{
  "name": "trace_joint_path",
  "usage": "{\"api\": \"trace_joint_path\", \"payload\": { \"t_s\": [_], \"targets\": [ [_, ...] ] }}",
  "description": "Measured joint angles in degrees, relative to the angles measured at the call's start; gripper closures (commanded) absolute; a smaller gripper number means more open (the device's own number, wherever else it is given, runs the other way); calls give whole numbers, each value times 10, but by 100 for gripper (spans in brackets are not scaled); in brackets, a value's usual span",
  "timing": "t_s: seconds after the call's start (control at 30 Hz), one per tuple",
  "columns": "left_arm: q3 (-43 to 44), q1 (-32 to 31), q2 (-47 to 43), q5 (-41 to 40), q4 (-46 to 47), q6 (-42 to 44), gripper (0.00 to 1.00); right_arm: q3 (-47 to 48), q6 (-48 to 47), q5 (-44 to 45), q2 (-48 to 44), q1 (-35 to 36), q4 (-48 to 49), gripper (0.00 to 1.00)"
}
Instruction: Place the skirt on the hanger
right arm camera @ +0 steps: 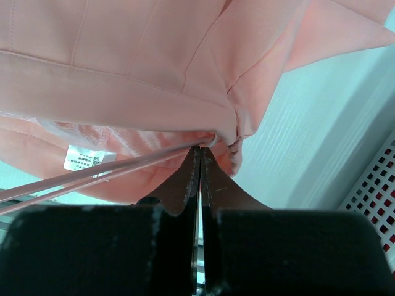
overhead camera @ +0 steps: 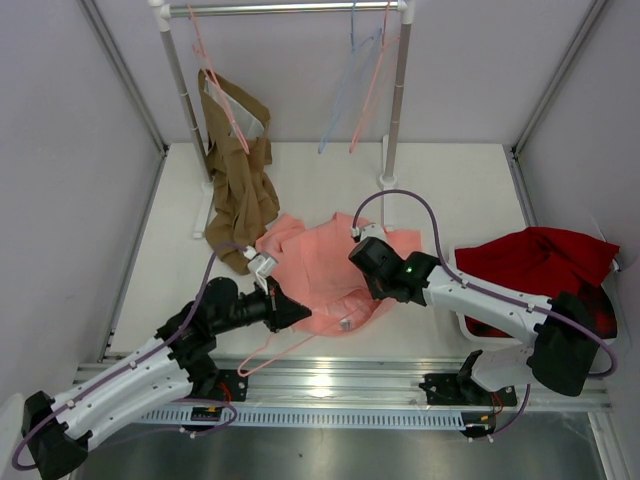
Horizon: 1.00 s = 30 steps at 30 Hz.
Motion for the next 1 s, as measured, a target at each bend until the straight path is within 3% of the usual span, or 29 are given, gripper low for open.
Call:
{"api": "trace_joint_path", "payload": {
  "t_s": [0.4,0.47,0.5,0.6,0.9,1.0],
  "targets": [
    [-16,0,58,25,99,-22,100,-8,49,23,-7,-15,-25,100],
    [-16,0,68,26,110,-26,100,-12,60,27,-7,-18,-31,95],
    [-17,0,73,27,114,-27,100,-15,65,28,-7,-19,-33,87],
    [-19,0,85,30,127,-28,100,-22,77,30,-8,-21,-36,73],
    [-30,0,100,36,154,-30,100,-28,111,36,-30,-21,-38,56],
    [-34,0,102,36,162,-31,100,-28,121,41,-38,-21,-39,55]
  ]
}}
